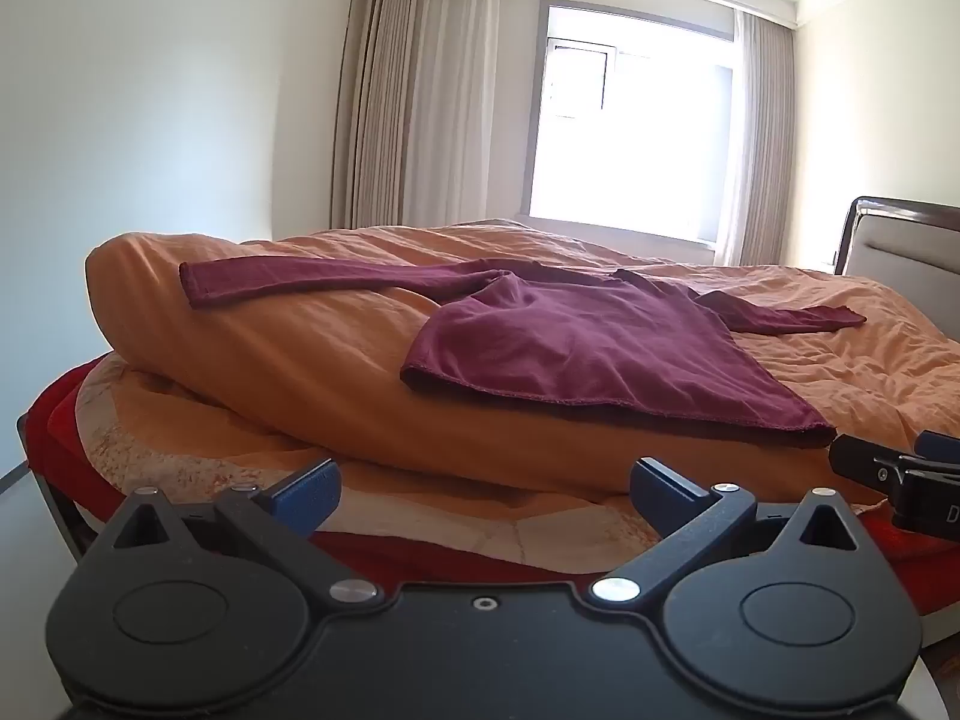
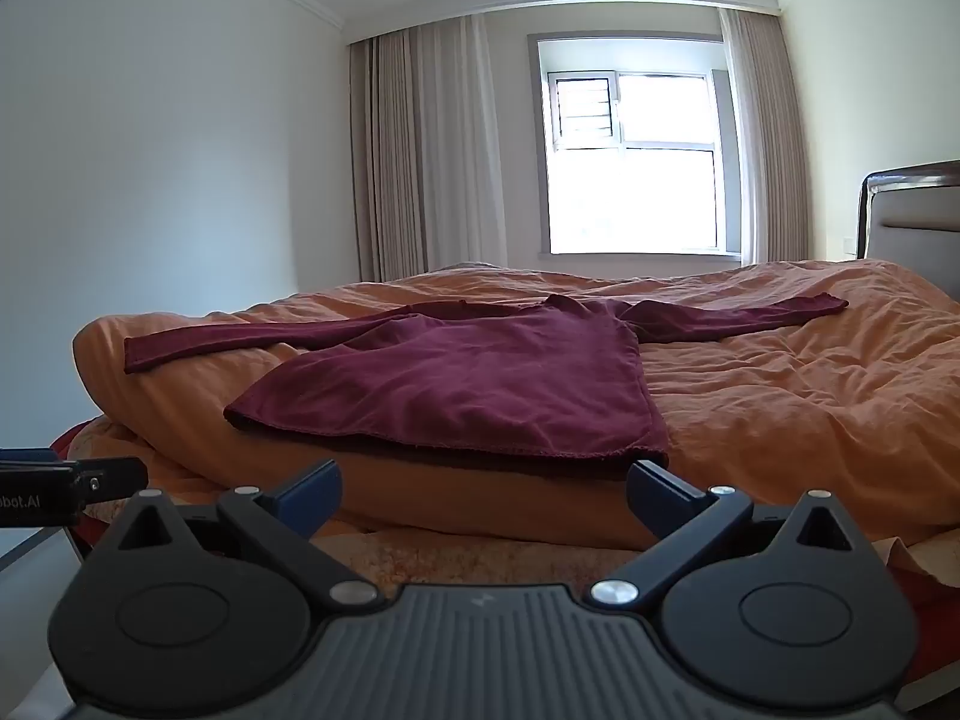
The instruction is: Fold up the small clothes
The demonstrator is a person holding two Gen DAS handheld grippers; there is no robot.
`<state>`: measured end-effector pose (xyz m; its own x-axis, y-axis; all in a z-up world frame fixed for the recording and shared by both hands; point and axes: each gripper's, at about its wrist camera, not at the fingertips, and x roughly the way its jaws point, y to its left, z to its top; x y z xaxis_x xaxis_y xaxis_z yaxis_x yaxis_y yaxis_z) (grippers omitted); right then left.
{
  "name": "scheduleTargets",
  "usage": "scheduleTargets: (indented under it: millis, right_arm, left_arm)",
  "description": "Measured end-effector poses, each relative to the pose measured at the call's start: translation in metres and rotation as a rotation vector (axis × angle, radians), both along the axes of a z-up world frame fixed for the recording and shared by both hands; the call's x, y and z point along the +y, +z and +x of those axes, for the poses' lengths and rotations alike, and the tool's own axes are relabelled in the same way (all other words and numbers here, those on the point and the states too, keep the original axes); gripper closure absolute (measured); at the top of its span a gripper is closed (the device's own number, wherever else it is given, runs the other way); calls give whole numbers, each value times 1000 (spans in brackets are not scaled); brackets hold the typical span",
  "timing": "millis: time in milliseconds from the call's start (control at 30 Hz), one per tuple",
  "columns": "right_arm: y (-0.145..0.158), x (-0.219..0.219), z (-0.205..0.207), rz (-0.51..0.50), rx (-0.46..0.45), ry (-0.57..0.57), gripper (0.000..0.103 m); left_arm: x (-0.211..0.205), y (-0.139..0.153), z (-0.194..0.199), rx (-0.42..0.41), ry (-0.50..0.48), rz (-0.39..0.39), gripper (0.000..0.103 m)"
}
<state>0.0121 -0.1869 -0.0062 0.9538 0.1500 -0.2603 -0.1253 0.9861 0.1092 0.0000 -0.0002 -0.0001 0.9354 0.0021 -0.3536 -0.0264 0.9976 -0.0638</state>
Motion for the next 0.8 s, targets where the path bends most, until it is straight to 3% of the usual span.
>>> scheduleTargets:
  millis: [800]
  right_arm:
    - [-2, 0, 4, 12, 29, -4, 0]
  left_arm:
    - [0, 1, 0, 1, 6, 4, 1]
